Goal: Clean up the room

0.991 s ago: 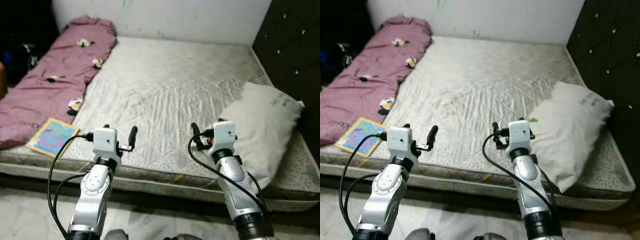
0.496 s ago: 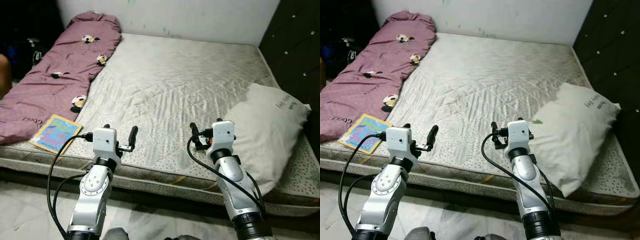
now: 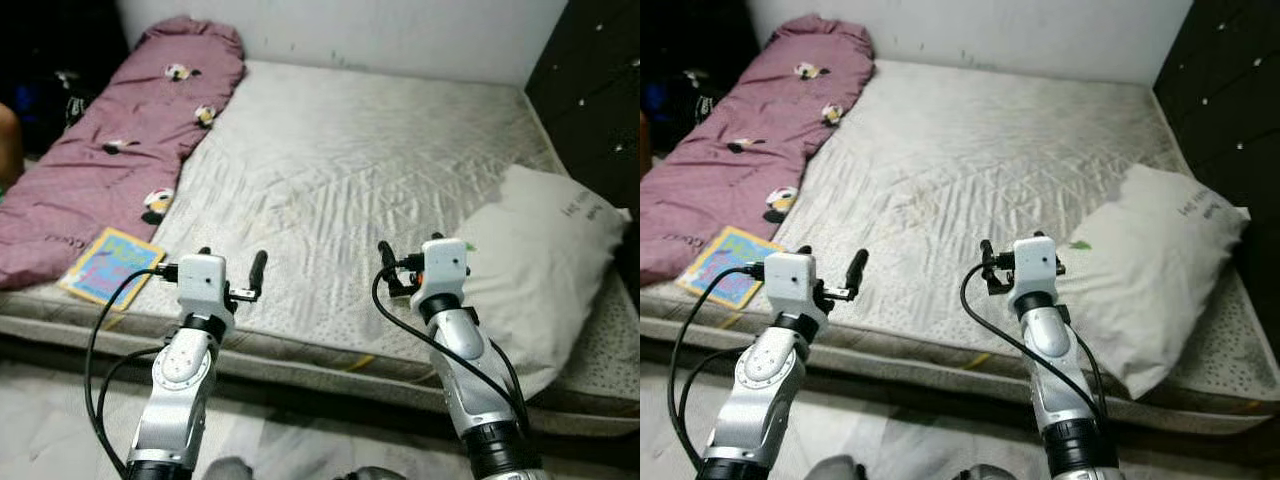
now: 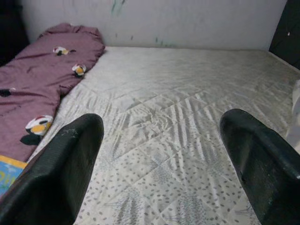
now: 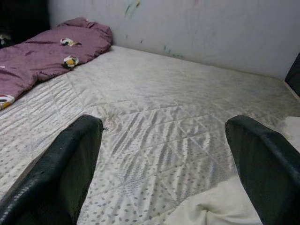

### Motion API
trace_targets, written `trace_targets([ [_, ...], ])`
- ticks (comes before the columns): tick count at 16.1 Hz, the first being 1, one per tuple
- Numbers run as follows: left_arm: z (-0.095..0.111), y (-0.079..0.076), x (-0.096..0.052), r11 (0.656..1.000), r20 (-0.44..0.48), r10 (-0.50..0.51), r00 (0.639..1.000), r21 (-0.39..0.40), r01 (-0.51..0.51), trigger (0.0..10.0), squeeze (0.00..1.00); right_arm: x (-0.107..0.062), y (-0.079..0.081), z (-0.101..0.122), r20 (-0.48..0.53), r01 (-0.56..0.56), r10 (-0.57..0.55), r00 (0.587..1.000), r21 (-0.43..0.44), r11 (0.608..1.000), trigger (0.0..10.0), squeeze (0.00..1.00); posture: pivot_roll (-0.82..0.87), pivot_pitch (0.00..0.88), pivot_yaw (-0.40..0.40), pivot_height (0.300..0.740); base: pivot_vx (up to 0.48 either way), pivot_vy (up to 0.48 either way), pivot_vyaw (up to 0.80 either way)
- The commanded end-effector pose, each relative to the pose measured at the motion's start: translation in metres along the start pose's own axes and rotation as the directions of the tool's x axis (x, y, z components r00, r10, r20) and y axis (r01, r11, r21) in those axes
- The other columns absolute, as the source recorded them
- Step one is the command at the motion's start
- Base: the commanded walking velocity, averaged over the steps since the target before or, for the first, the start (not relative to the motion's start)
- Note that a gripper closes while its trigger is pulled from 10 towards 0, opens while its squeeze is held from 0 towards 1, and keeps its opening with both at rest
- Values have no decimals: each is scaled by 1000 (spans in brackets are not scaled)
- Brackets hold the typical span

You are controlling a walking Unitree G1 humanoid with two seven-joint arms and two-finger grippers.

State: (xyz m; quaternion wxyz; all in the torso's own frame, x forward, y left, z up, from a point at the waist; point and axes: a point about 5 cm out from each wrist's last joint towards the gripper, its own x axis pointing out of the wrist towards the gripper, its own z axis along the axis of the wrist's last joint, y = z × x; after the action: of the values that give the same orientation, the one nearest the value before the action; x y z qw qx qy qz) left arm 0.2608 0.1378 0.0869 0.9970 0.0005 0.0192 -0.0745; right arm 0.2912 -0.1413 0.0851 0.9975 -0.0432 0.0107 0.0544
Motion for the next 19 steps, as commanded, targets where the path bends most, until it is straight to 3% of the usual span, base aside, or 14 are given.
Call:
trace_targets([
  [1,3,-5,2,1000,14,-15,1000,-1,15,10000,0,0,-5,0,-5,12,-12,1000,-7,1000,10000,0,-20,0,-40,740,0,-371,0],
  [6,3,-5,2,1000,14,-12,1000,2,11,10000,0,0,-6,-1,-7,13,-13,1000,-11,1000,10000,0,-20,0,-42,740,0,-370,0],
  [9,3,-1,3,999,18,33,999,20,-33,10000,0,-1,-5,-2,-12,14,-14,1000,-12,1000,10000,0,-20,0,-40,740,0,0,0],
  [14,5,-5,2,999,38,-27,999,-19,28,10000,0,-1,-5,-3,-15,17,-17,1000,-12,1000,10000,0,-21,0,-39,740,0,0,0],
  [19,6,-5,2,999,41,-43,998,-21,44,10000,0,-1,-3,-4,-18,17,-17,1000,-7,1000,10000,0,-18,0,-37,740,324,0,0],
])
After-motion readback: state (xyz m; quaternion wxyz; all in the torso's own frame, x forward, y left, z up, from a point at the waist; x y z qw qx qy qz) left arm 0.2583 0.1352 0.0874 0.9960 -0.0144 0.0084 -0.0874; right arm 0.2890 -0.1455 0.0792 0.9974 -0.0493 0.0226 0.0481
